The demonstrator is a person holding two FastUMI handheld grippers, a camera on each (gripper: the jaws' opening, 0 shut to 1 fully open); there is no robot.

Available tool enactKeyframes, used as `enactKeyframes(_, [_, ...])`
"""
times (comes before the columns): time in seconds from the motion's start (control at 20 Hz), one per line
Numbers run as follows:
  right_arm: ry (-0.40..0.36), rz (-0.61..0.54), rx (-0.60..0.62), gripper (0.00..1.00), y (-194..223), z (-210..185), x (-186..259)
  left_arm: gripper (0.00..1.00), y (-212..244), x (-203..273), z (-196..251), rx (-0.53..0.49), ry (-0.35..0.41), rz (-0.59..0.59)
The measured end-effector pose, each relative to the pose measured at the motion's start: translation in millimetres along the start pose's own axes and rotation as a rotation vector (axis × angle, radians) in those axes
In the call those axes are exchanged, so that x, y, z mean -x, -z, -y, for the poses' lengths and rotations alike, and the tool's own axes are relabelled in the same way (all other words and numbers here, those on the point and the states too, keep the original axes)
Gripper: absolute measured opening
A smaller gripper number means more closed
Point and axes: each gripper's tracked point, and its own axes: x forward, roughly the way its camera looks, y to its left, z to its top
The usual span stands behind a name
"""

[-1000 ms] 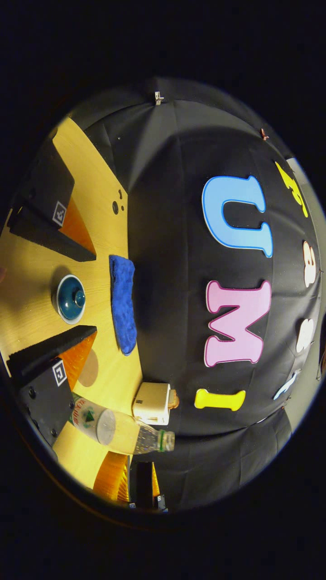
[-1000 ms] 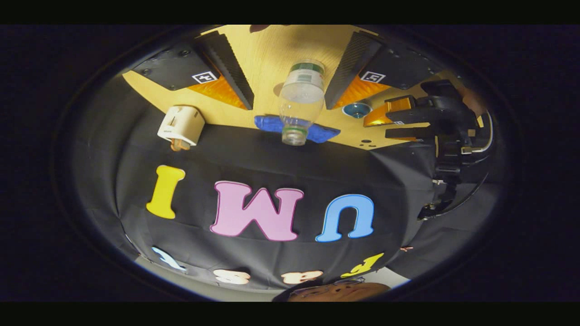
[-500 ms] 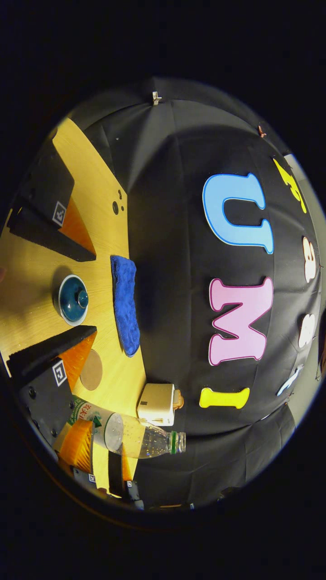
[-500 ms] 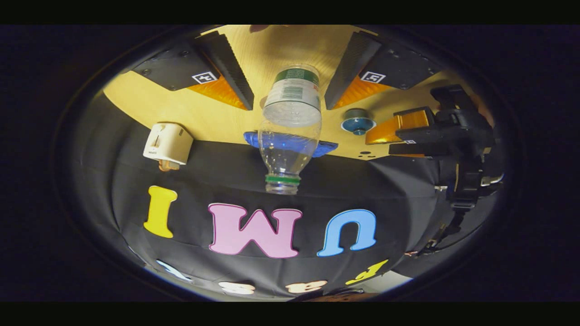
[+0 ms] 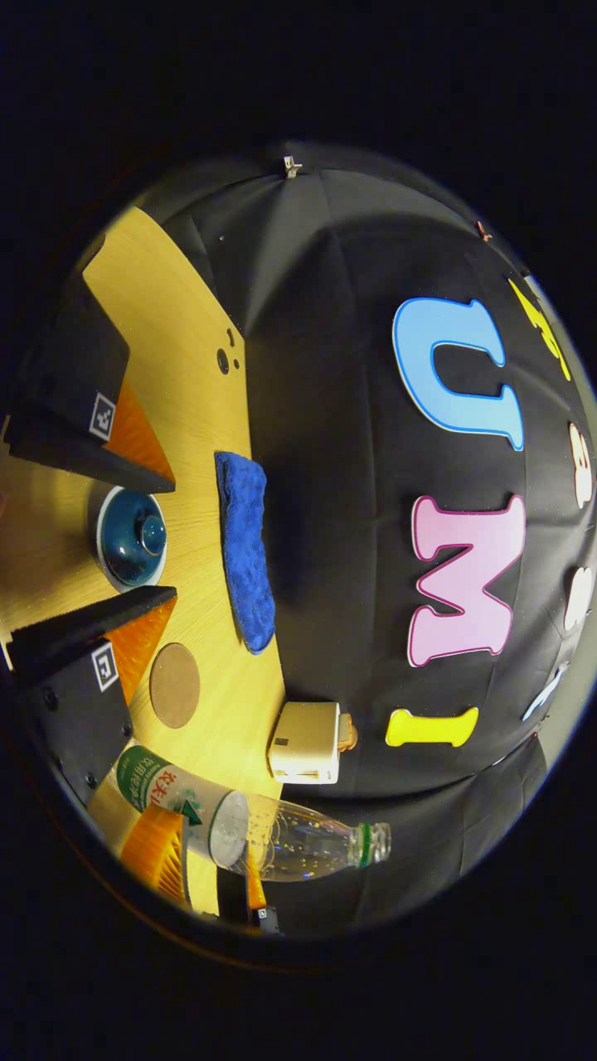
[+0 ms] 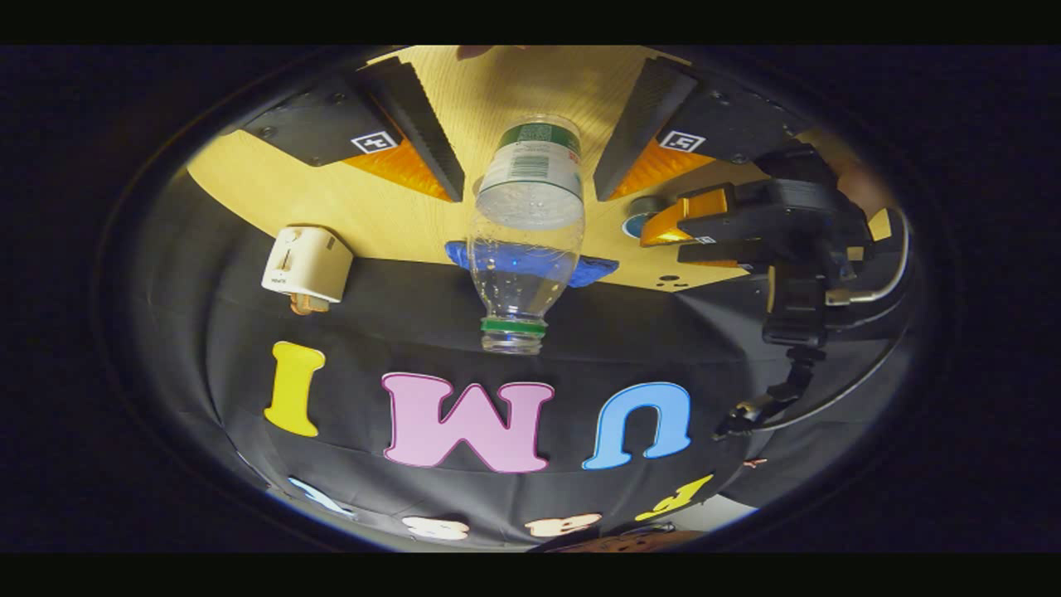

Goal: Open the teacup lid with one hand, grasp the water bottle and pour water into the teacup with the other hand; after pouring, place the water bottle on the coaster and then close the teacup lid.

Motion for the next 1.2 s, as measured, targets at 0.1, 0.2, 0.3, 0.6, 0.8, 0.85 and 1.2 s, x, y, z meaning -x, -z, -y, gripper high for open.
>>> enactKeyframes(0.1, [0.001, 0.001, 0.001, 0.98, -1, -1, -1, 0.68, 4, -4, -1, -0.006, -0.002, -0.014])
enactKeyframes(0.2, [-0.001, -0.004, 0.001, 0.98, 1, -4, -1, 0.68, 2, -7, 0, -0.019, 0.006, -0.006])
enactKeyframes(0.3, [-0.001, -0.010, 0.003, 0.98, 2, -5, -2, 0.64, 6, -9, 2, -0.033, 0.016, -0.017])
enactKeyframes(0.6, [0.009, -0.018, -0.002, 0.98, 5, -2, -7, 0.36, 4, -11, -2, -0.031, 0.008, -0.017])
enactKeyframes(0.8, [0.008, -0.019, -0.005, 0.98, 8, -2, -10, 0.29, -7, -1, -8, 0.021, 0.007, 0.016])
enactKeyframes(0.85, [0.007, -0.021, -0.006, 0.96, 9, -3, -11, 0.28, -16, 4, -11, 0.030, 0.004, 0.034])
enactKeyframes(1.2, [0.010, -0.058, -0.002, 0.98, 30, -4, -18, 0.29, -48, 29, -38, 0.050, -0.036, 0.073])
